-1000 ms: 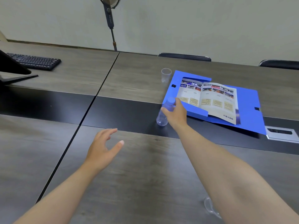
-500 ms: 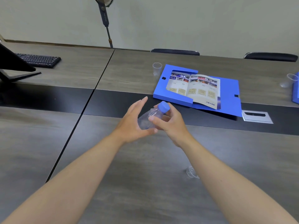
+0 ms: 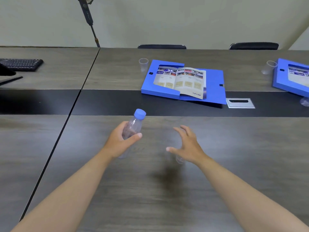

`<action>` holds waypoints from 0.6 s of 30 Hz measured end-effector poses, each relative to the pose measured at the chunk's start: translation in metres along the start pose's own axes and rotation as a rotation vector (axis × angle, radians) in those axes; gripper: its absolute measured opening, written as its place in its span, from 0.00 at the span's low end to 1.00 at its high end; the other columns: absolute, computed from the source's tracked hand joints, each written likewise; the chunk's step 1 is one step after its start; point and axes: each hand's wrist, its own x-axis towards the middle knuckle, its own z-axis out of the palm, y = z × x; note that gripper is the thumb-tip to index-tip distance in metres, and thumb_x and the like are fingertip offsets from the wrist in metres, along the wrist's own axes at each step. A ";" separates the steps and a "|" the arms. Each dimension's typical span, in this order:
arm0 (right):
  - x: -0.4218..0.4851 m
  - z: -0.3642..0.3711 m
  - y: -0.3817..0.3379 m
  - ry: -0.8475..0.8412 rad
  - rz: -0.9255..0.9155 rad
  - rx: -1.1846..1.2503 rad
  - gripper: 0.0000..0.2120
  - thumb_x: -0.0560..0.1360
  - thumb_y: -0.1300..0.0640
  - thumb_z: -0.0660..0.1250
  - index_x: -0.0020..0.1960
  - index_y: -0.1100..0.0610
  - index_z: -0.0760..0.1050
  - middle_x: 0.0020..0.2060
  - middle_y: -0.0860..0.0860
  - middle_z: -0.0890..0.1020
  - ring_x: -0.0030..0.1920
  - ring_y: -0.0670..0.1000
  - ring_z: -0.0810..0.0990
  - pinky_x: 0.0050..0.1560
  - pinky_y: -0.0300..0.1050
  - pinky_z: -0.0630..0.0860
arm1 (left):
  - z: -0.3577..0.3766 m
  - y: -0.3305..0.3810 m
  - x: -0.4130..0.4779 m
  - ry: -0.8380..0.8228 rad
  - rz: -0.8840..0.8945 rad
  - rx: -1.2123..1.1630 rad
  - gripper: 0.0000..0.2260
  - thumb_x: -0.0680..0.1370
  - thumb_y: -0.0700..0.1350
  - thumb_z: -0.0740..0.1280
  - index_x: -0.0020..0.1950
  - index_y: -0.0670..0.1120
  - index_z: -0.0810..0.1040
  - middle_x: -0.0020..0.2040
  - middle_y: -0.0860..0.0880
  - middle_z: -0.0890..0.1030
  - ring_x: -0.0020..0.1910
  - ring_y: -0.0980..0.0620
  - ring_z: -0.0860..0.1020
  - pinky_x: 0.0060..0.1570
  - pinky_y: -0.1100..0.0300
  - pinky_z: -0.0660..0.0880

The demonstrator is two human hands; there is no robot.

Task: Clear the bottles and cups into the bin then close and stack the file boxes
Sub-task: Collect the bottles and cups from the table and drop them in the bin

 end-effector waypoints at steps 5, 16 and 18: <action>-0.017 0.030 0.041 -0.118 0.045 -0.196 0.43 0.67 0.41 0.78 0.77 0.37 0.60 0.80 0.48 0.44 0.79 0.55 0.45 0.71 0.59 0.67 | 0.004 -0.020 -0.011 -0.038 -0.011 0.082 0.13 0.72 0.53 0.76 0.53 0.55 0.78 0.44 0.62 0.82 0.44 0.61 0.80 0.47 0.60 0.73; -0.012 0.016 0.027 0.211 0.183 0.282 0.17 0.71 0.55 0.77 0.58 0.48 0.78 0.57 0.49 0.77 0.55 0.48 0.80 0.56 0.41 0.75 | 0.030 -0.035 0.006 -0.309 0.712 0.893 0.26 0.67 0.68 0.72 0.59 0.55 0.80 0.73 0.48 0.71 0.71 0.44 0.71 0.61 0.45 0.75; -0.020 0.002 0.012 0.237 0.171 0.424 0.17 0.70 0.54 0.78 0.56 0.47 0.78 0.57 0.48 0.78 0.54 0.45 0.81 0.53 0.40 0.76 | 0.049 -0.021 0.008 -0.341 0.857 0.955 0.25 0.67 0.69 0.71 0.56 0.55 0.82 0.78 0.41 0.64 0.78 0.39 0.61 0.70 0.43 0.67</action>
